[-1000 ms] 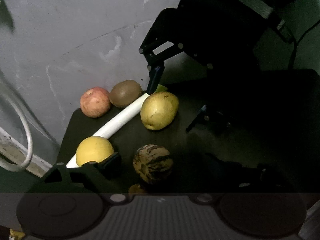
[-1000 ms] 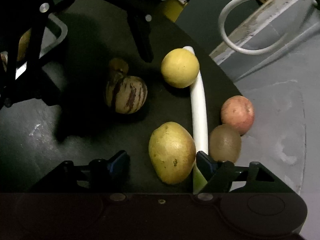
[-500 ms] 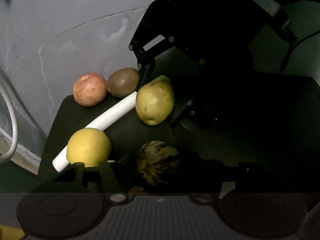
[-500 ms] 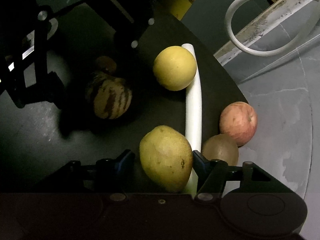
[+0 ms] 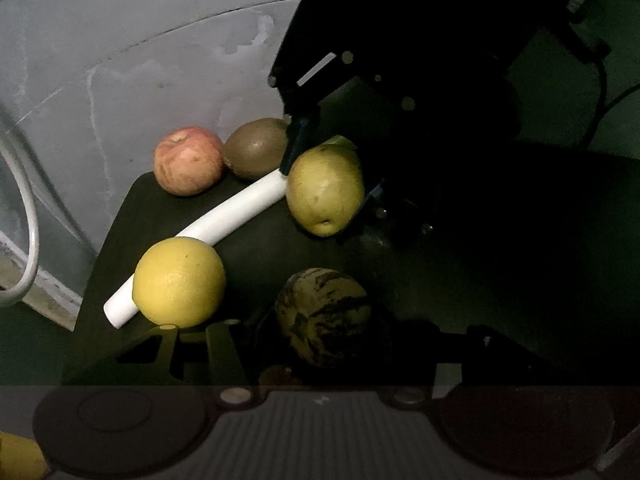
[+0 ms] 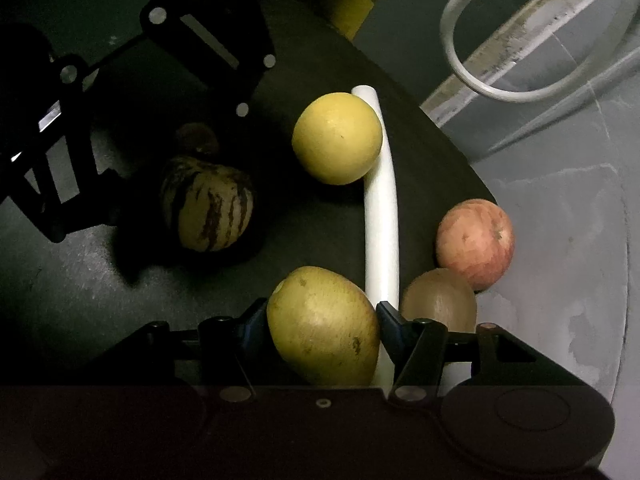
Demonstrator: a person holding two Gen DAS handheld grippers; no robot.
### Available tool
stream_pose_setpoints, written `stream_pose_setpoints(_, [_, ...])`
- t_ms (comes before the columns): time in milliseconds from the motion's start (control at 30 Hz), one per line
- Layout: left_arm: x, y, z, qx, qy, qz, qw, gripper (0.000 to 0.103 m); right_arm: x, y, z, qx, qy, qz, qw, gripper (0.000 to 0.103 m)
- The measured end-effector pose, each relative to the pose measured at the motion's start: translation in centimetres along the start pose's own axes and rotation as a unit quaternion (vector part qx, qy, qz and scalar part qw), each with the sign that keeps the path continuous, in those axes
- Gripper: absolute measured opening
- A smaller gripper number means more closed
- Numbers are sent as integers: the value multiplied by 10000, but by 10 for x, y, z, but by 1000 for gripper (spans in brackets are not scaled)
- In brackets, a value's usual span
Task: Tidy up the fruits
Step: 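Grasp the striped pepino melon with the left tool while the right tool grasps the green pear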
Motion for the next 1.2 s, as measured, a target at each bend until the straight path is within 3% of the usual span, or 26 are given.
stream_pose_setpoints(267, [-5,-2,8,-233,155,-90,9996,54,-10,-16,-21,251,-467,168,9985,58])
stream_pose_setpoints(533, [-24,-4,8,-1127,401,43,9928,54,-25,-28,-58,158,-863,432,9952,58])
stream_pose_setpoints(700, [-44,-13,9,-1777,513,221,9825,54,-40,-29,-79,54,-959,631,9934,58])
stream_pose_setpoints(1000, [-92,-32,31,-2457,832,495,9645,54,-84,-23,-122,-137,-958,1001,9903,58])
stream_pose_setpoints(1200, [-132,-52,53,-3004,1057,690,9454,54,-120,-14,-161,-238,-834,1252,9883,58])
Point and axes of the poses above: each gripper's, at about its wrist camera, not at the fingertips, and x roughly the way its jaws point, z to its right, y to its top, the point moved 2 cm from there along x, roughly the way its jaws point, and after that the axes turned 2 degrees about x, right-handed, at the moved point
